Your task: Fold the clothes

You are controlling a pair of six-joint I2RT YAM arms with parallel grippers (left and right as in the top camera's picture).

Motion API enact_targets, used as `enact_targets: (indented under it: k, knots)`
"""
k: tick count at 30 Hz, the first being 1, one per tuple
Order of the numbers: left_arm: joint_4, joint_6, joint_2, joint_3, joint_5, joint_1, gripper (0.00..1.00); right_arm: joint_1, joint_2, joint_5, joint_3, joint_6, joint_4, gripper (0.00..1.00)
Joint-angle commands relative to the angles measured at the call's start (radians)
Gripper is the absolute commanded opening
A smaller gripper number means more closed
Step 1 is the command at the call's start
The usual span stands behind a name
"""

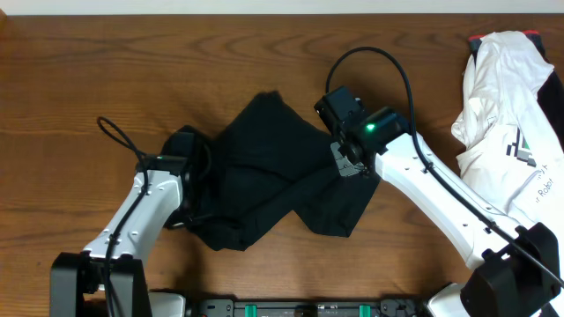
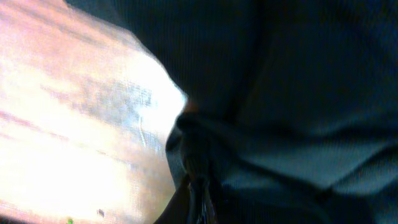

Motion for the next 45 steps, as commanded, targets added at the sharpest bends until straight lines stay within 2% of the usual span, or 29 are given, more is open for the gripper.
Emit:
enact_targets:
  k: [1, 7, 14, 24, 32, 38, 45]
  knots:
    - [-0.056, 0.005, -0.035, 0.075, 0.021, 0.005, 0.06, -0.007, -0.024, 0.023, 0.002, 0.014, 0.0, 0.01]
    - [-0.28, 0.006, -0.122, 0.362, -0.023, 0.005, 0.06, -0.05, -0.041, 0.026, 0.02, 0.089, -0.001, 0.01]
    - [-0.465, 0.055, -0.208, 0.741, -0.054, 0.005, 0.06, -0.129, -0.167, 0.031, 0.058, 0.066, 0.002, 0.01]
    - [-0.57, 0.096, -0.227, 1.38, -0.081, 0.004, 0.06, -0.196, -0.385, 0.019, 0.262, -0.012, 0.002, 0.01]
    - [-0.657, 0.126, -0.23, 1.915, -0.081, 0.004, 0.07, -0.194, -0.496, -0.109, 0.474, -0.032, -0.065, 0.01]
    - [-0.737, 0.125, -0.229, 2.081, -0.08, 0.004, 0.06, -0.194, -0.546, -0.193, 0.553, -0.029, -0.106, 0.01]
    - [-0.75, 0.142, -0.146, 1.995, -0.082, 0.004, 0.06, -0.194, -0.505, -0.203, 0.552, -0.013, -0.089, 0.01]
